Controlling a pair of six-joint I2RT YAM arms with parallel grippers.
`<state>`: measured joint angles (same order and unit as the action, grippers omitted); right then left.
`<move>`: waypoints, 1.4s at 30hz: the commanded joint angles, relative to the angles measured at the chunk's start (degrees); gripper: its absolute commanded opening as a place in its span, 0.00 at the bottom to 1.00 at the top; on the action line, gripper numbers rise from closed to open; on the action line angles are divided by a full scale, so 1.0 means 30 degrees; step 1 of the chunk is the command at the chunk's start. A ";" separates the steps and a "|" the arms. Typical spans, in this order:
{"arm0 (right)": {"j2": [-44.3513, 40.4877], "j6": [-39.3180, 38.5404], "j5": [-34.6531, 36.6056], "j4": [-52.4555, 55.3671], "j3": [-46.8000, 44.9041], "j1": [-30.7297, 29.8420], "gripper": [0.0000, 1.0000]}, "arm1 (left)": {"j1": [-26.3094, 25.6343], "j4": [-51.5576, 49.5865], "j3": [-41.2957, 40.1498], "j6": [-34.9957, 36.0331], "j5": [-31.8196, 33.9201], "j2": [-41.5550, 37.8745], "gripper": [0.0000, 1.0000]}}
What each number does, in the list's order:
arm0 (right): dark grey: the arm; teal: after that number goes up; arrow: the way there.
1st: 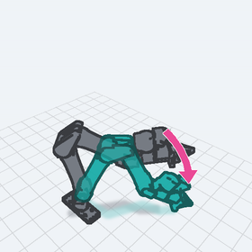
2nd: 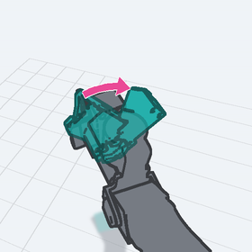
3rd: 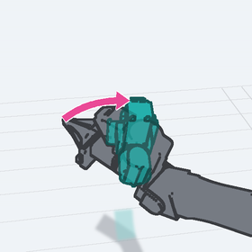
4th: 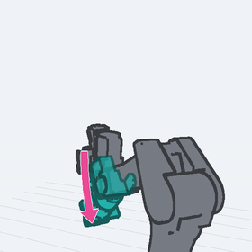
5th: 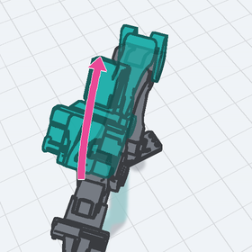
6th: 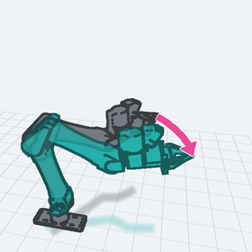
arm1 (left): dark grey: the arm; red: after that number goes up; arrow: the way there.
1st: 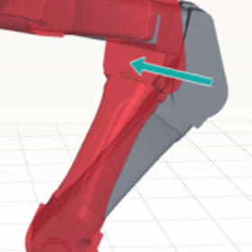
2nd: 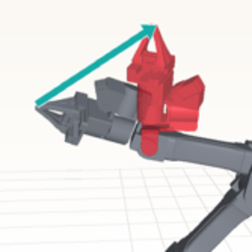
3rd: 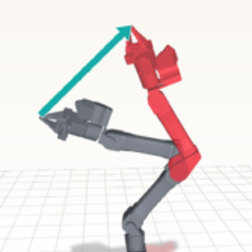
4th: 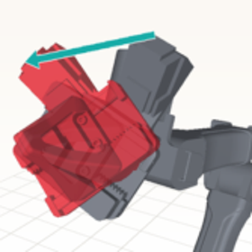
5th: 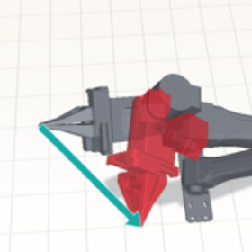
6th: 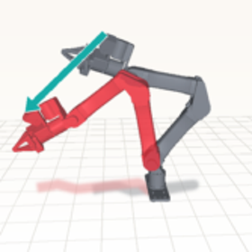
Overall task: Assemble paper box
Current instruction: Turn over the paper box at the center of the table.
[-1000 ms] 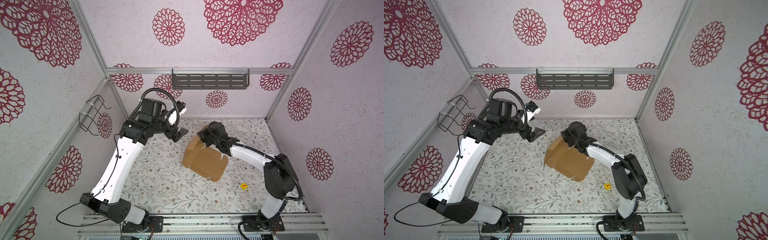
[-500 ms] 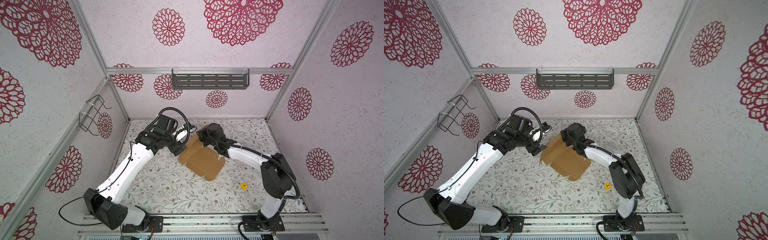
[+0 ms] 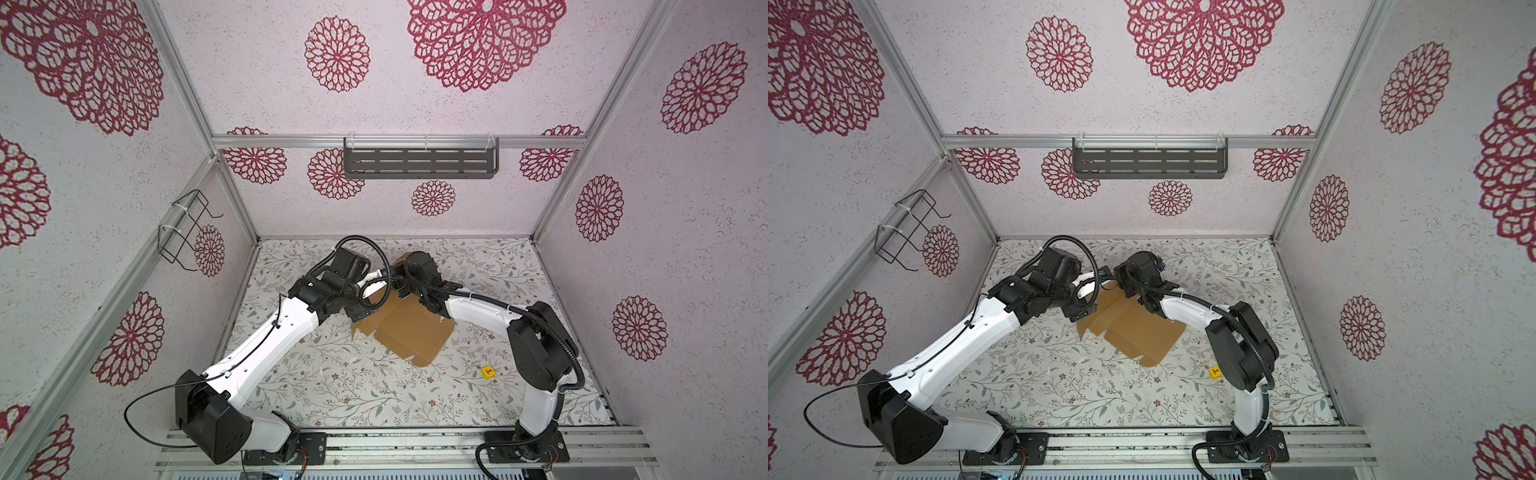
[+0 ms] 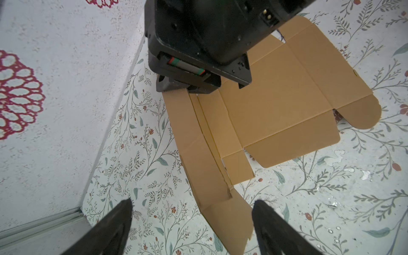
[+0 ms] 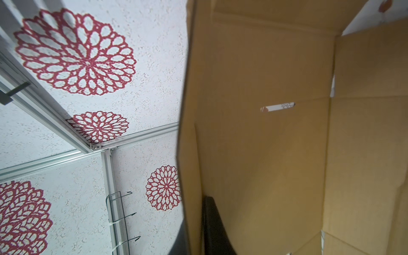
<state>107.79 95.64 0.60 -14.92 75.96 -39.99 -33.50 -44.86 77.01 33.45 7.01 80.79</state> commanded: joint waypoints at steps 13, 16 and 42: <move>0.1292 -0.0943 0.0697 -0.4693 -0.2439 -0.0979 0.14 | 0.5919 0.0278 0.0517 -0.9227 -0.8771 -0.0741 0.97; 0.1295 -0.1403 0.0377 -0.5823 -0.2729 -0.0997 0.15 | 0.5925 0.0525 0.0277 -0.9248 -0.8903 0.0234 0.97; 0.2188 -0.3064 -0.3528 -0.8683 -0.1628 -0.0719 0.05 | 0.4911 -0.1233 0.2507 -0.9547 -0.8764 0.5709 0.99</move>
<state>115.46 87.92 -7.81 -39.03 69.97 -42.41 -18.50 -48.34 85.30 3.49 -21.21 97.69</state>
